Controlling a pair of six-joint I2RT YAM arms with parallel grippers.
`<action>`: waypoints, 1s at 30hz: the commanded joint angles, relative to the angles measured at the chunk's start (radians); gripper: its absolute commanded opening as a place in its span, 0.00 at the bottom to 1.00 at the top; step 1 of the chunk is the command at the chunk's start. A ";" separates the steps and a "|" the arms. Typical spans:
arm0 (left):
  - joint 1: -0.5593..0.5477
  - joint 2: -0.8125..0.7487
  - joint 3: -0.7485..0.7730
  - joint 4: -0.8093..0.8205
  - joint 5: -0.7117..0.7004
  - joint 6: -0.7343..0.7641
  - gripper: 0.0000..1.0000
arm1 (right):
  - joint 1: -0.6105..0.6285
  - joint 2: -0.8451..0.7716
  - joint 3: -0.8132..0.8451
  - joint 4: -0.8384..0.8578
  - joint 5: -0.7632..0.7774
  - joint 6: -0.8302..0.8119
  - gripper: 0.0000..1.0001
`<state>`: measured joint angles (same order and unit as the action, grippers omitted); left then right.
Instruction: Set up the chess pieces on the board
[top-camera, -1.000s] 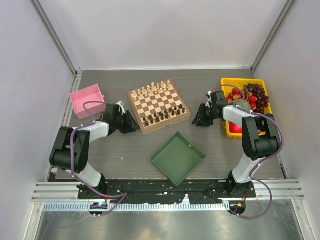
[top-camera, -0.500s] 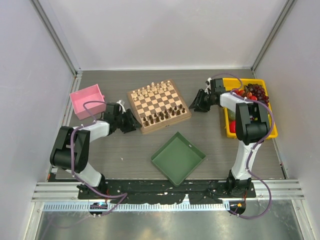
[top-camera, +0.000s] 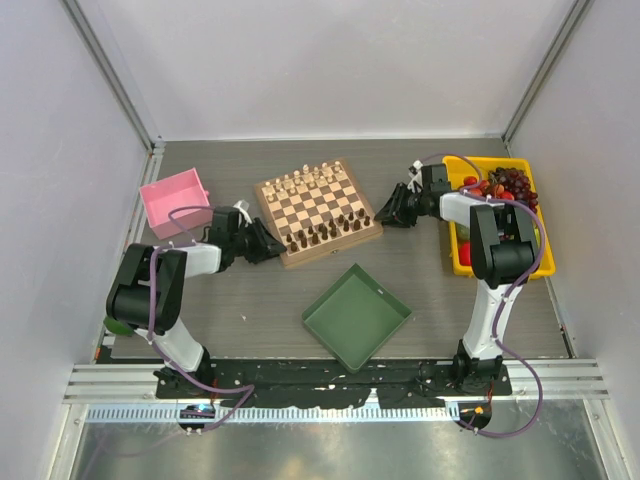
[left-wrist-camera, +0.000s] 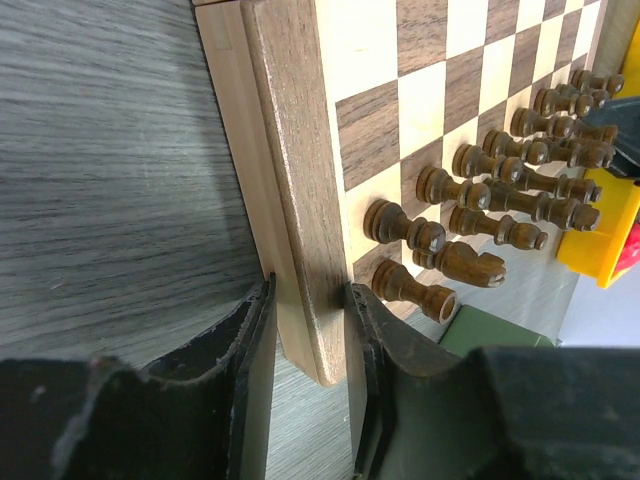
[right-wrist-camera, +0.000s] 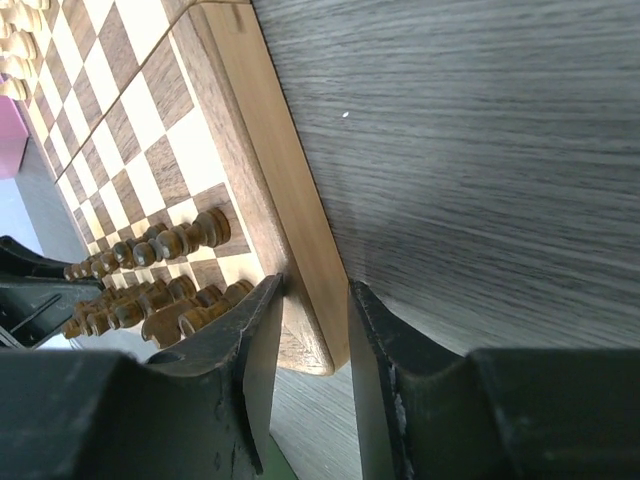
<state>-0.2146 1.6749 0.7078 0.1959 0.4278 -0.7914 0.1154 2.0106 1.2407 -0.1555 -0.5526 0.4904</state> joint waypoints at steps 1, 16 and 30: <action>-0.009 0.020 -0.036 0.086 0.028 -0.019 0.30 | 0.017 -0.035 -0.075 -0.015 -0.001 -0.012 0.36; -0.043 -0.041 -0.126 0.091 0.039 0.012 0.19 | 0.023 -0.237 -0.348 0.051 0.019 -0.001 0.29; -0.042 -0.159 -0.090 -0.108 -0.069 0.110 0.44 | 0.015 -0.302 -0.288 -0.047 0.123 -0.050 0.42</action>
<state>-0.2470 1.5688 0.5846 0.2417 0.4076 -0.7509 0.1219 1.7245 0.8772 -0.0803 -0.4923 0.4919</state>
